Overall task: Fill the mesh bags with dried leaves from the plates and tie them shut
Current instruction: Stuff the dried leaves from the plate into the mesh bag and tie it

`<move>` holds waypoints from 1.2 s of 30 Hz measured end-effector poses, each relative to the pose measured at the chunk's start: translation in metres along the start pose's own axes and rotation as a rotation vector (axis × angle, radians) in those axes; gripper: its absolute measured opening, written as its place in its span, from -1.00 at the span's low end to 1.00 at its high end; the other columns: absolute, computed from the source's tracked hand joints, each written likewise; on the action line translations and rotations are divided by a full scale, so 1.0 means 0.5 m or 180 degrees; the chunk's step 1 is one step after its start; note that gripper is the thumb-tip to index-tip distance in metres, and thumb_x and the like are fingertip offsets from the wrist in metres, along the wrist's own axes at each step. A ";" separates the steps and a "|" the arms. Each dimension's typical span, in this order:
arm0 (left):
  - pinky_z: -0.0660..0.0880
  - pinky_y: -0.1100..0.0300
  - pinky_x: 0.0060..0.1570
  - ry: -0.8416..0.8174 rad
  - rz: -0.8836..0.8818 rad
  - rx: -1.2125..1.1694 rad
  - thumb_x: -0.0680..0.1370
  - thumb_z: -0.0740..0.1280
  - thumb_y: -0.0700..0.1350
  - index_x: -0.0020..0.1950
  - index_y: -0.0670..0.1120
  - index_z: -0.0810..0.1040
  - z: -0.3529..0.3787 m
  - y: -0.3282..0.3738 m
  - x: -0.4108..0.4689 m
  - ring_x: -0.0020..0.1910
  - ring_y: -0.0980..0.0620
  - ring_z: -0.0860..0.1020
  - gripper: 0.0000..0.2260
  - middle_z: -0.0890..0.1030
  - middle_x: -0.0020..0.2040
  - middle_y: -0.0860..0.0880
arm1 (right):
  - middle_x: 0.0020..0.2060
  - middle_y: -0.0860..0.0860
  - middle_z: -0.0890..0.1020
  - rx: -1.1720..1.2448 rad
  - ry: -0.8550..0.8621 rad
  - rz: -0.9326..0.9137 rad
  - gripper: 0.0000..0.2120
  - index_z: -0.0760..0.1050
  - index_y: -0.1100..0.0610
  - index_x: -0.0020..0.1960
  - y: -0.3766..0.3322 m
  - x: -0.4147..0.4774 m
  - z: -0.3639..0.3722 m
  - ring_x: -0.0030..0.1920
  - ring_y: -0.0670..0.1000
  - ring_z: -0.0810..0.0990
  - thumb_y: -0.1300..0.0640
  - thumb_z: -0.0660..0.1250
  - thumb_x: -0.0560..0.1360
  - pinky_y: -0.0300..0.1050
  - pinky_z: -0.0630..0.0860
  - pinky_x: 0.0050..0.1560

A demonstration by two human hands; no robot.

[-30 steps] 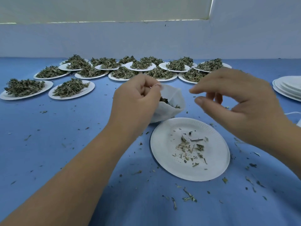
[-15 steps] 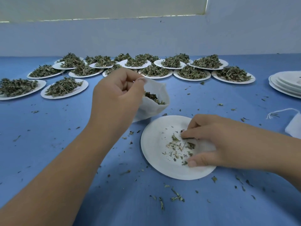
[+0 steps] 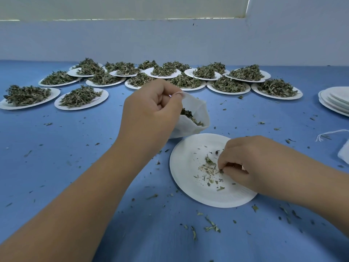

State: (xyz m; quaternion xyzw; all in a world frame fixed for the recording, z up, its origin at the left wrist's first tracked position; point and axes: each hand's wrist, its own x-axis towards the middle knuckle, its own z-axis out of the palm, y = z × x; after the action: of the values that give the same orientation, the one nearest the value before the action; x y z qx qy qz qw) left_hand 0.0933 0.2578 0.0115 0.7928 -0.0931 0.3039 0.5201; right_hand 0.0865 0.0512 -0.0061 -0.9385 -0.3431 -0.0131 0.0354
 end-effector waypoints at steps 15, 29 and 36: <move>0.34 0.43 -0.36 -0.0082 -0.0027 0.0025 0.55 0.33 -0.18 -0.18 0.02 0.59 0.002 0.000 -0.002 -0.41 0.14 0.40 -0.86 0.46 -0.39 -0.13 | -0.12 -0.23 0.56 0.1006 0.0814 -0.0004 -0.71 0.65 -0.02 0.11 0.008 0.005 -0.002 -0.17 -0.35 0.49 -0.06 0.24 0.51 -0.50 0.33 -0.15; 0.29 0.38 -0.45 -0.0187 -0.0115 -0.0034 0.54 0.33 -0.21 -0.18 -0.02 0.59 0.004 -0.001 -0.002 -0.47 0.13 0.30 -0.86 0.46 -0.38 -0.19 | -0.04 -0.23 0.36 -0.0052 0.0130 0.0299 -0.17 0.56 -0.08 0.06 -0.006 0.006 0.014 0.02 -0.20 0.20 -0.55 -0.21 0.25 -0.23 0.30 -0.05; 0.28 0.39 -0.46 -0.0210 -0.0104 -0.0028 0.54 0.32 -0.20 -0.17 -0.02 0.60 0.002 0.000 -0.003 -0.47 0.13 0.31 -0.86 0.46 -0.37 -0.18 | -0.01 -0.30 0.40 0.0600 0.0146 0.0095 -0.30 0.57 -0.13 0.15 -0.011 -0.001 0.001 0.09 -0.26 0.27 -0.51 0.01 0.28 -0.39 0.26 0.07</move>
State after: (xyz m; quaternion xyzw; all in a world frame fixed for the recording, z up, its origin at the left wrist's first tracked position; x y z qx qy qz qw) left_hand 0.0923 0.2565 0.0105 0.8015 -0.0985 0.2687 0.5251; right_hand 0.0828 0.0552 -0.0065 -0.9355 -0.3279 -0.0017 0.1316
